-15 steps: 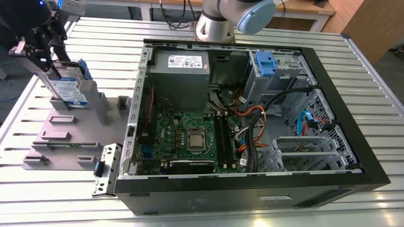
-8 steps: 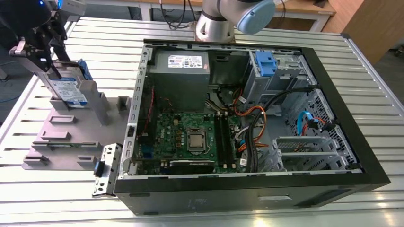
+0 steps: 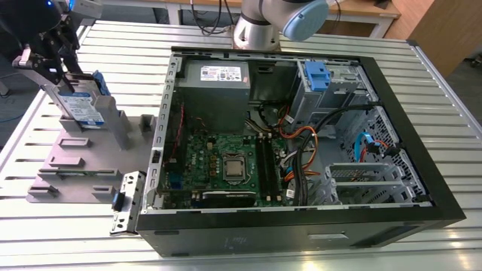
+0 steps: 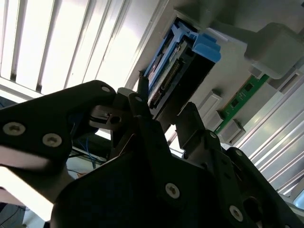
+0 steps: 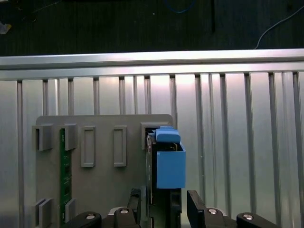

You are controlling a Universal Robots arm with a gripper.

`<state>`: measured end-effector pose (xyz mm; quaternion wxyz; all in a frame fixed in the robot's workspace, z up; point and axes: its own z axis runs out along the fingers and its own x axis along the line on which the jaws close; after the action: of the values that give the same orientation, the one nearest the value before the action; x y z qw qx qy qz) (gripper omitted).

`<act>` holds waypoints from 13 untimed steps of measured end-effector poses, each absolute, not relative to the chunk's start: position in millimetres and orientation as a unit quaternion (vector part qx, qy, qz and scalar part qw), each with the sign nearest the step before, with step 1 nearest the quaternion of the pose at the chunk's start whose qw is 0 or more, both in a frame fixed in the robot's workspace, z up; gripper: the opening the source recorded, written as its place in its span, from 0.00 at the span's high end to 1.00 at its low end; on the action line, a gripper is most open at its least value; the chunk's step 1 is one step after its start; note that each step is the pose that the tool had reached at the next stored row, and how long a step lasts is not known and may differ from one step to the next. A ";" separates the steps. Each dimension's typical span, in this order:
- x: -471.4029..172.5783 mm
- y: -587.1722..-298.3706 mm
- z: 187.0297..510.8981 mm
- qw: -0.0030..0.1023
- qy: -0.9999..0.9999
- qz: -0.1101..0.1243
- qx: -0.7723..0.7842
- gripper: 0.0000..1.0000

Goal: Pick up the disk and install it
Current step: 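Pick up the disk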

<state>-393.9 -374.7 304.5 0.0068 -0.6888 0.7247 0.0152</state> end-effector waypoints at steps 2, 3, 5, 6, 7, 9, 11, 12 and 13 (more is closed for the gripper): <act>-393.9 -374.7 304.5 0.007 0.725 0.015 -0.689 0.51; -393.9 -374.6 304.5 0.007 0.725 0.015 -0.689 0.51; -393.9 -374.6 304.5 0.007 0.725 0.015 -0.689 0.58; -393.9 -374.5 304.5 0.007 0.725 0.015 -0.689 0.58; -393.9 -374.5 304.4 0.007 0.725 0.015 -0.689 0.58; -393.9 -374.4 304.5 0.007 0.725 0.015 -0.689 0.58; -393.9 -374.2 304.4 0.007 0.725 0.015 -0.689 0.58; -393.9 -374.2 304.5 0.007 0.725 0.015 -0.689 0.58; -393.9 -374.1 304.4 0.007 0.725 0.015 -0.689 0.58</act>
<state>-393.9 -374.1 304.4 0.0068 -0.6888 0.7247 0.0152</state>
